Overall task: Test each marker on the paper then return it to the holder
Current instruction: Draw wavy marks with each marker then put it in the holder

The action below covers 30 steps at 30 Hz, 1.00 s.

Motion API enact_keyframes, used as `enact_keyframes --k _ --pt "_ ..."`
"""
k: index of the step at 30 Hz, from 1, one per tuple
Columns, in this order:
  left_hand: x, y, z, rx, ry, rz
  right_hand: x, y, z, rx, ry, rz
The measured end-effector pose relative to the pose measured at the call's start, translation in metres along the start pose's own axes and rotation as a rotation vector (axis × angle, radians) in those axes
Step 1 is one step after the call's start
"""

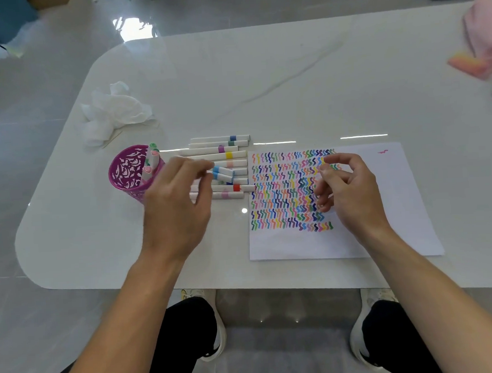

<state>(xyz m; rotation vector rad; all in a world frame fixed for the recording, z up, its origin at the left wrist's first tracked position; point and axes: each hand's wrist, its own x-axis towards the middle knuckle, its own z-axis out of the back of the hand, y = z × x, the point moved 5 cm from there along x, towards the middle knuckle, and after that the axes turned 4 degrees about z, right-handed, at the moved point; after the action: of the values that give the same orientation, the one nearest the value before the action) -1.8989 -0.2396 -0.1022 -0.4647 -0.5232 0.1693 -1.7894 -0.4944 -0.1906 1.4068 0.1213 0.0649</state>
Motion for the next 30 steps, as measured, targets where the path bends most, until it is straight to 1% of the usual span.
enact_keyframes --k 3,7,15,19,22,25,30 --pt "-0.005 0.005 -0.022 0.028 0.165 0.044 0.001 -0.001 0.002 0.001 -0.003 0.001" --pt "-0.01 0.012 -0.046 0.118 0.292 0.082 0.001 -0.001 0.003 0.0 -0.005 0.001" --pt "-0.012 0.009 -0.061 0.191 0.348 0.135 0.003 0.0 0.007 0.015 -0.016 -0.011" --pt "-0.014 0.004 -0.067 0.209 0.406 0.12 0.002 0.001 0.01 0.014 -0.019 -0.012" --pt "-0.014 0.003 -0.068 0.208 0.406 0.124 0.002 0.002 0.01 0.006 -0.02 -0.012" --pt "-0.008 0.001 -0.065 0.145 0.352 0.123 0.002 0.002 0.012 0.002 -0.025 -0.022" --pt "0.006 -0.016 -0.051 -0.13 0.174 0.146 0.001 0.002 0.013 -0.029 -0.008 -0.019"
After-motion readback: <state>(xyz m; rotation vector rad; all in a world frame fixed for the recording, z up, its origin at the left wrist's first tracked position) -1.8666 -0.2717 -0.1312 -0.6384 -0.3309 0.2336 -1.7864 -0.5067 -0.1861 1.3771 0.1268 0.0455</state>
